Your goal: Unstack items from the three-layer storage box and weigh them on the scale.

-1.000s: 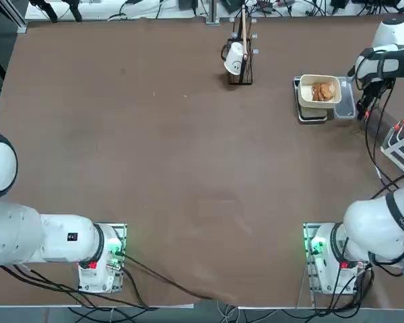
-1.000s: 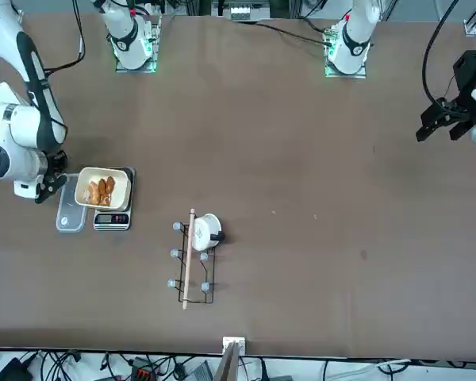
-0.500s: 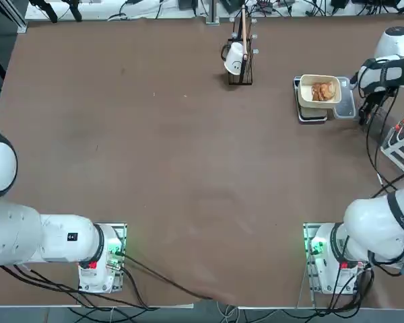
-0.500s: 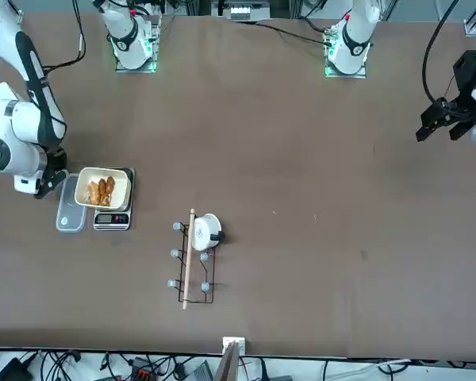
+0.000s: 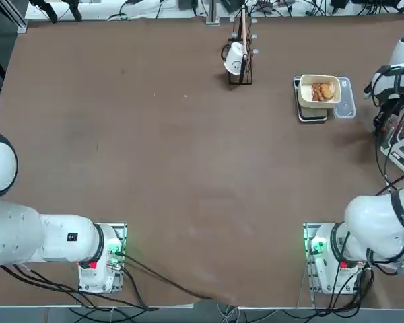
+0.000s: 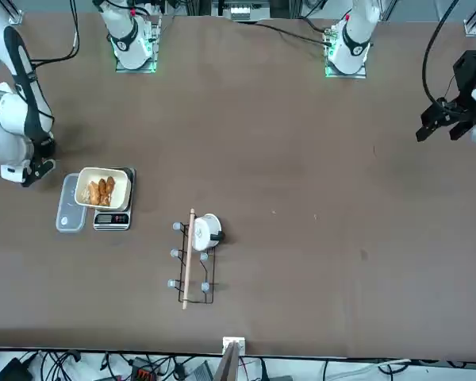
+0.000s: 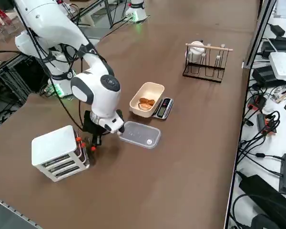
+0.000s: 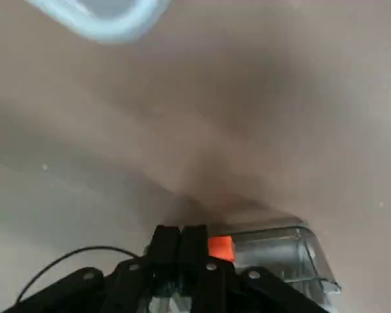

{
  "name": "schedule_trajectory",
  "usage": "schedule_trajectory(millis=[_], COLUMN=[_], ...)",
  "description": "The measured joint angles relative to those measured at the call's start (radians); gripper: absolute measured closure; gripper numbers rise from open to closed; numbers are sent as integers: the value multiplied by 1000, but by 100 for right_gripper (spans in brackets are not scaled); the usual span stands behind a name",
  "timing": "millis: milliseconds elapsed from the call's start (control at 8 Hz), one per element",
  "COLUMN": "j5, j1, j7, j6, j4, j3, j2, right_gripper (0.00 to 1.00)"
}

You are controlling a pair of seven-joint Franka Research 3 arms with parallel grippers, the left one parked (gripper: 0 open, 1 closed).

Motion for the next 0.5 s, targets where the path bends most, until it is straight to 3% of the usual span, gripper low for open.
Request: schedule_trajectory(millis=[500], j5=[-10], j1=[-26], j7=[0], j6=[-6], j4=[0], j3=[1], j2=[0], right_gripper=[98])
